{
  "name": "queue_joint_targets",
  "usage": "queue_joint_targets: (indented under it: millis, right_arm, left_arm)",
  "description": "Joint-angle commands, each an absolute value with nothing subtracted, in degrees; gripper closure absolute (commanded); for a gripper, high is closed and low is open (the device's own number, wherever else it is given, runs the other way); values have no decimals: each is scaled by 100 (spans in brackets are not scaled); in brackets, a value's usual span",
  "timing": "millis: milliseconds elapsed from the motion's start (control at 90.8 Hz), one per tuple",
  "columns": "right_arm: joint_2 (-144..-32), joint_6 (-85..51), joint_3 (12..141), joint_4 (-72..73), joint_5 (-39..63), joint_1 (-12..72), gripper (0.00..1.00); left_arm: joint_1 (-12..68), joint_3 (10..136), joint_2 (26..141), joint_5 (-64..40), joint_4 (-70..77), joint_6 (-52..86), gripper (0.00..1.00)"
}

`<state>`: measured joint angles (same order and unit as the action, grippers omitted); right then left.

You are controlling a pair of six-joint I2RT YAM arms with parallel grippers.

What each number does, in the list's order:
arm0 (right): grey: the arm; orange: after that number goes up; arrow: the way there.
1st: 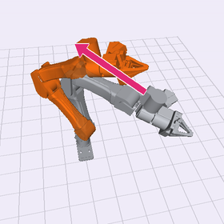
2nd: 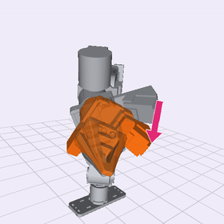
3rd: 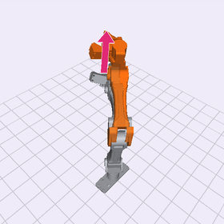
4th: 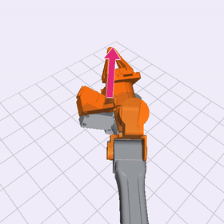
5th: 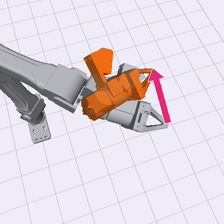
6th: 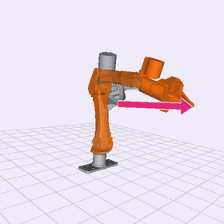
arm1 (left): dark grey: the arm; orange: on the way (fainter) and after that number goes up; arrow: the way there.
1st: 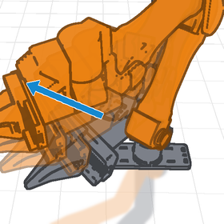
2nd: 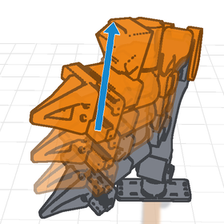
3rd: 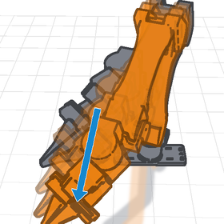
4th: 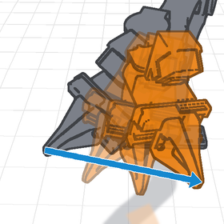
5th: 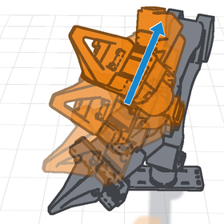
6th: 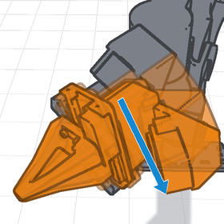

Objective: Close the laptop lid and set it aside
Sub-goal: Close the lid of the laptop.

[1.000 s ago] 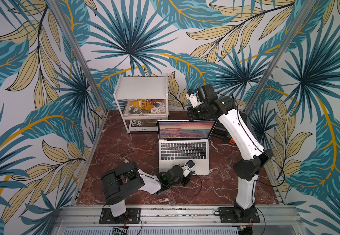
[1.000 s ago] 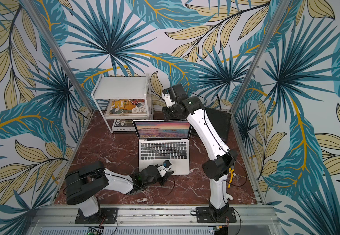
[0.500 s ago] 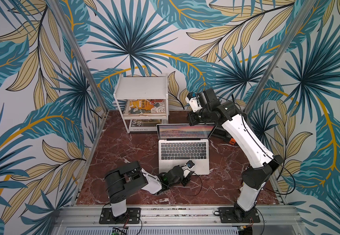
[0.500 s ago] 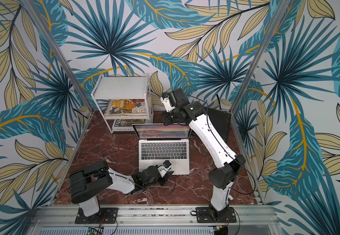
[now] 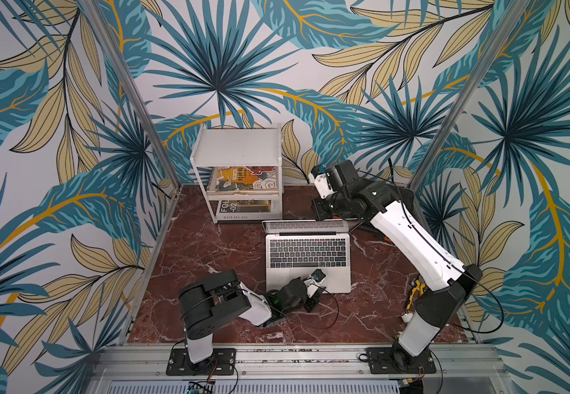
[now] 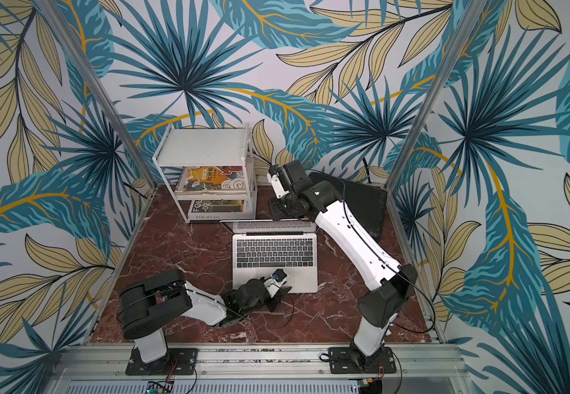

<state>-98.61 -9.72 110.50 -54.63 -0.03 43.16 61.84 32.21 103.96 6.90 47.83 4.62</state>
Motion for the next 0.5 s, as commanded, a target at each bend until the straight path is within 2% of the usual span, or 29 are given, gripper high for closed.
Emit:
queue_joint_targets:
  millis: [0, 220, 485]
  right_arm:
    - [-9636, -1143, 10629, -5305, -174, 4413, 100]
    - [-9334, -1297, 9935, -4906, -245, 4559, 100]
    - [-9159, -1329, 9563, -4708, -356, 4570, 100]
  left_arm:
    - [6213, 3156, 10475, 735, 5009, 545, 68]
    - [6300, 3021, 10197, 747, 5062, 437, 65]
    - [6538, 2708, 9162, 704, 4739, 304, 63]
